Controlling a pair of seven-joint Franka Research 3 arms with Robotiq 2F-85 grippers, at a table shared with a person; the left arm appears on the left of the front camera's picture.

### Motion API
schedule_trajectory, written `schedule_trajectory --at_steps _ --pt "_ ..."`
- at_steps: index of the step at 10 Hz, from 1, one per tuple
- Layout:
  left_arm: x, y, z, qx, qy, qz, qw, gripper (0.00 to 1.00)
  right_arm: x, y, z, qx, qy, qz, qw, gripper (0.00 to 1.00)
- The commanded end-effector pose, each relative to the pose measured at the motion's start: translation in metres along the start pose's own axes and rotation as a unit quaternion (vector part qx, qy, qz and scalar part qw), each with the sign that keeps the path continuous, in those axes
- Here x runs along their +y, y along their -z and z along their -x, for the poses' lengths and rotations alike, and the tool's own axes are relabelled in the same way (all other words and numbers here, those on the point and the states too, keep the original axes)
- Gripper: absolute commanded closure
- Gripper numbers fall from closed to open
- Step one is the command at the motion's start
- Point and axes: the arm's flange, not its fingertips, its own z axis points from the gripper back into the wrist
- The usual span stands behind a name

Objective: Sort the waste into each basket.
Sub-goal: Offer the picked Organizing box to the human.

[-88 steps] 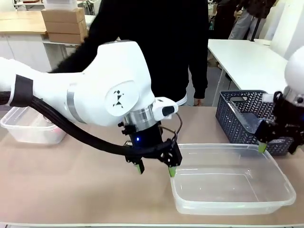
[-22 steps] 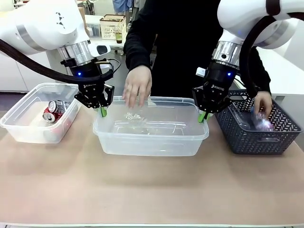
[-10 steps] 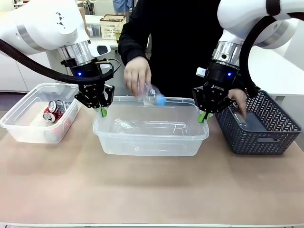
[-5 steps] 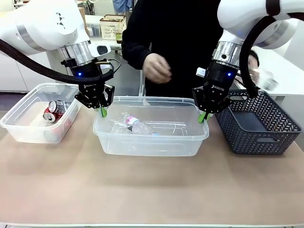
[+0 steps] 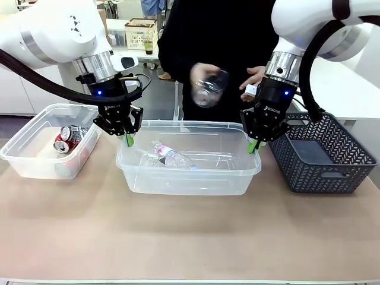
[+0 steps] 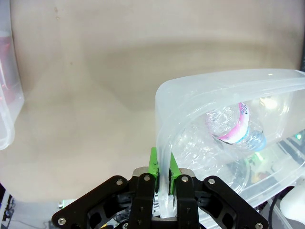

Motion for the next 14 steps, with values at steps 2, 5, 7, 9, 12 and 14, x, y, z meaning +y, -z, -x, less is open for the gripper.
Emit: schedule_trajectory --at_steps 2,5,7,9,12,14 --pt "0.0056 -0.0027 0.0048 0.005 -0.004 -0.003 1.000 1.00 -0.0020 -0.0052 0.0033 -0.002 -0.004 0.001 1.000 1.00" --pt "0.0056 -0.0027 0.0048 0.005 -0.004 -0.003 1.000 1.00 -0.0020 -0.0052 0.0033 -0.002 -0.004 0.001 1.000 1.00" --pt "0.0056 -0.0027 0.0048 0.005 -0.004 -0.003 1.000 1.00 -0.0020 -0.0052 0.0033 -0.002 -0.004 0.001 1.000 1.00" --pt "0.0056 -0.0027 0.0048 0.005 -0.004 -0.003 1.000 1.00 -0.0020 -0.0052 0.0033 -0.002 -0.004 0.001 1.000 1.00" --pt "0.0056 -0.0027 0.0048 0.005 -0.004 -0.003 1.000 1.00 -0.0020 -0.0052 0.0033 -0.002 -0.004 0.001 1.000 1.00" --pt "0.0056 -0.0027 0.0048 0.005 -0.004 -0.003 1.000 1.00 -0.0020 -0.0052 0.0033 -0.002 -0.004 0.001 1.000 1.00"
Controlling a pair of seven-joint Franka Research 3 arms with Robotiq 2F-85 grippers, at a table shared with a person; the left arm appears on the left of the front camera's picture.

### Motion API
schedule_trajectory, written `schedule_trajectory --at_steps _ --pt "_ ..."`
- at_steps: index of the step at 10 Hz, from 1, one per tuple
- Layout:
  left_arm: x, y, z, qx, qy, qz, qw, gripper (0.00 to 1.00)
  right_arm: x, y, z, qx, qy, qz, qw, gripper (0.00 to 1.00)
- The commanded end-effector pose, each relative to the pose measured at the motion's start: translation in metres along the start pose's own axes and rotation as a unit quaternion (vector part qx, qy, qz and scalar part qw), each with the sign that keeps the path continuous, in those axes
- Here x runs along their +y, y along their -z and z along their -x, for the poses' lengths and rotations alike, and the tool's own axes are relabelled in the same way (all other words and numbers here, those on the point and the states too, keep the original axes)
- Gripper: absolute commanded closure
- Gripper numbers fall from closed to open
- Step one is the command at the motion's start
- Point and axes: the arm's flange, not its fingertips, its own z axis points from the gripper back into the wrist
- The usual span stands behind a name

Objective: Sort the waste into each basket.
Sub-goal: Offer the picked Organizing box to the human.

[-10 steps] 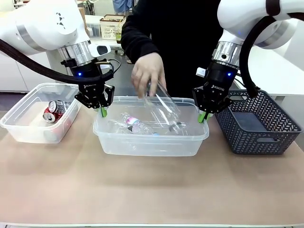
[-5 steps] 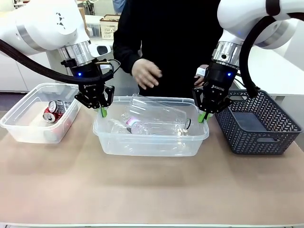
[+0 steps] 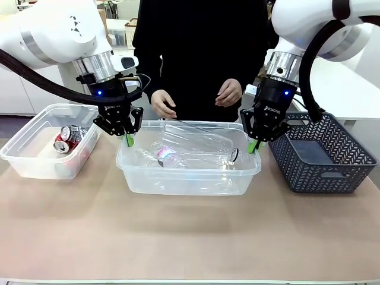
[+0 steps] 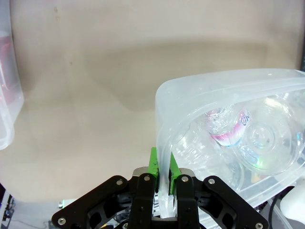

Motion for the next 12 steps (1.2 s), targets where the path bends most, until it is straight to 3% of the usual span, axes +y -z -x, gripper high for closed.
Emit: schedule_trajectory --at_steps 1,6,7,10,12 --pt "0.006 -0.003 0.005 0.004 -0.004 -0.003 1.000 1.00 -0.002 -0.005 0.003 -0.002 -0.004 0.001 1.000 1.00" --pt "0.006 -0.003 0.005 0.004 -0.004 -0.003 1.000 1.00 -0.002 -0.005 0.003 -0.002 -0.004 0.001 1.000 1.00" --pt "0.000 0.000 0.000 0.000 0.000 0.000 1.000 0.93 0.000 0.000 0.000 0.000 0.000 0.000 1.000 0.92" --pt "-0.005 -0.022 -0.090 -0.018 0.007 -0.022 1.000 0.93 0.014 -0.047 -0.083 -0.008 -0.002 -0.017 1.000 0.92" --pt "-0.001 -0.016 -0.114 -0.017 0.008 -0.019 1.000 0.93 0.013 -0.041 -0.110 0.009 0.005 -0.016 1.000 0.92"
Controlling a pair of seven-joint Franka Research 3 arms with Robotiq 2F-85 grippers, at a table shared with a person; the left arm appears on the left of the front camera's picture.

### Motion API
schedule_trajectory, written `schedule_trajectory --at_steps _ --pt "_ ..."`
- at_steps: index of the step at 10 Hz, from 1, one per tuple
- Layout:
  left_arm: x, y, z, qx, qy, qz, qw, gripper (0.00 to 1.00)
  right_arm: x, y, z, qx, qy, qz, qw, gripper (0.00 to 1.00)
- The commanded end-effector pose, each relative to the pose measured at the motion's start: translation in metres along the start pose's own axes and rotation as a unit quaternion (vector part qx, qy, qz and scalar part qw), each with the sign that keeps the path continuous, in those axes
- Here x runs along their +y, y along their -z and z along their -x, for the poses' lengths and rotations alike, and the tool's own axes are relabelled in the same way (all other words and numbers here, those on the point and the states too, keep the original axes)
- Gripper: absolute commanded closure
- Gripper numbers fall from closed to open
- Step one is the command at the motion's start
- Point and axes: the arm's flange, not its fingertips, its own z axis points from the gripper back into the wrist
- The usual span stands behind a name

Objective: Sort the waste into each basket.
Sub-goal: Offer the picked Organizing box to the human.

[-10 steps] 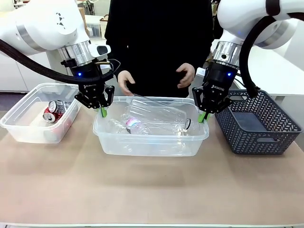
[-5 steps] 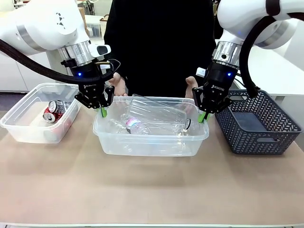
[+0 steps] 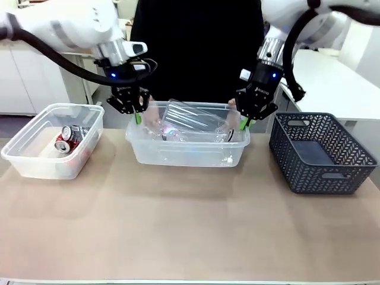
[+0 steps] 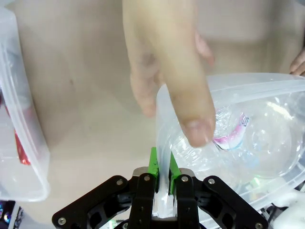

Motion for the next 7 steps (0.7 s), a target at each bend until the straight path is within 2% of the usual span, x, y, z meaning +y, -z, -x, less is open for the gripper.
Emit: schedule_trajectory --at_steps 1,4,5,7 --pt "-0.005 0.006 -0.011 0.014 -0.003 0.000 1.000 0.93 0.009 0.001 -0.015 0.016 -0.004 -0.015 1.000 0.92" --pt "-0.001 0.018 -0.011 0.032 -0.011 0.003 0.999 0.93 0.000 0.014 -0.028 0.037 0.022 -0.026 0.999 0.92" --pt "0.006 0.015 -0.018 0.011 -0.004 0.001 1.000 0.93 -0.009 0.014 -0.025 0.019 0.009 -0.004 1.000 0.92" --pt "0.006 0.015 -0.018 0.011 -0.004 0.001 1.000 0.93 -0.009 0.014 -0.025 0.019 0.009 -0.004 1.000 0.92"
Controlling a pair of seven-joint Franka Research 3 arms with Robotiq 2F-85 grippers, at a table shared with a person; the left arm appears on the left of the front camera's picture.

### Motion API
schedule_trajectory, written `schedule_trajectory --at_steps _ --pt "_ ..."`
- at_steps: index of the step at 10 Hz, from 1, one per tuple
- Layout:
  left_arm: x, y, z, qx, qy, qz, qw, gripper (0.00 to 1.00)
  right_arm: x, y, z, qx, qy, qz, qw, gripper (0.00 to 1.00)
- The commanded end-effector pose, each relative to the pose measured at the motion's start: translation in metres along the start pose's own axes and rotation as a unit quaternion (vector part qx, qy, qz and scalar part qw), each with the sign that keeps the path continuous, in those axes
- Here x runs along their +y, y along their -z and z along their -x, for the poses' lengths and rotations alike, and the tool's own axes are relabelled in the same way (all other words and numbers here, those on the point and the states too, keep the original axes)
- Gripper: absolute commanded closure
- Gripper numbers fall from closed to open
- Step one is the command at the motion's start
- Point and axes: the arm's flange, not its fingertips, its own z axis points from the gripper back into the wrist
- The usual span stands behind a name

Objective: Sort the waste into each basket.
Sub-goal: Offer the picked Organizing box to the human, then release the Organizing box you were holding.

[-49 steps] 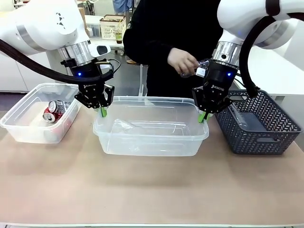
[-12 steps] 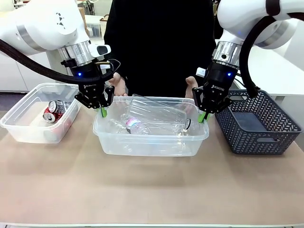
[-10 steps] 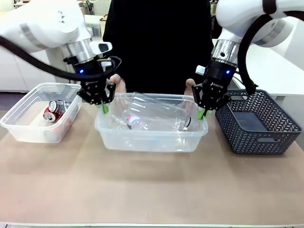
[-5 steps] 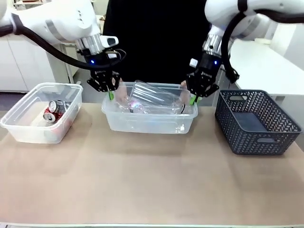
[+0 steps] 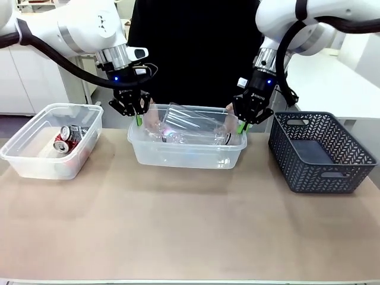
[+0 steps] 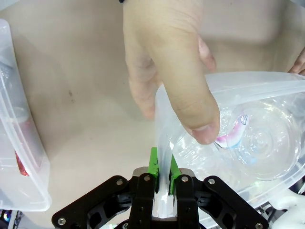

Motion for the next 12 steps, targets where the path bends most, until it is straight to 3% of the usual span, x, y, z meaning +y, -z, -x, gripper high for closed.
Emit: schedule_trajectory --at_steps 1,6,7,8,9,10,11,12 --pt "0.000 0.000 0.000 0.000 0.001 0.000 1.000 0.93 0.003 -0.002 0.002 -0.004 -0.004 0.000 1.000 0.92" --pt "0.000 0.000 0.000 0.000 0.000 0.000 1.000 0.93 0.000 0.000 0.000 0.000 0.000 0.001 1.000 0.92" --pt "-0.004 -0.003 0.003 -0.003 0.009 0.002 1.000 0.35 -0.003 -0.006 0.012 -0.057 0.004 -0.009 0.998 0.33" --pt "-0.006 -0.009 0.009 -0.019 0.011 0.005 1.000 0.35 -0.004 -0.009 0.025 -0.096 -0.016 -0.031 0.995 0.33" --pt "-0.007 -0.018 0.022 -0.039 0.012 -0.001 0.999 0.00 -0.008 -0.017 0.042 -0.148 -0.025 -0.043 0.988 0.00" --pt "-0.008 -0.032 0.040 -0.072 0.019 0.000 0.997 0.30 -0.014 -0.027 0.061 -0.207 -0.037 -0.059 0.976 0.29" --pt "-0.010 -0.048 0.064 -0.128 0.025 0.003 0.991 0.00 -0.022 -0.038 0.083 -0.280 -0.043 -0.076 0.956 0.00" --pt "-0.012 -0.060 0.086 -0.187 0.040 0.012 0.981 0.00 -0.031 -0.044 0.099 -0.339 -0.051 -0.092 0.935 0.00"
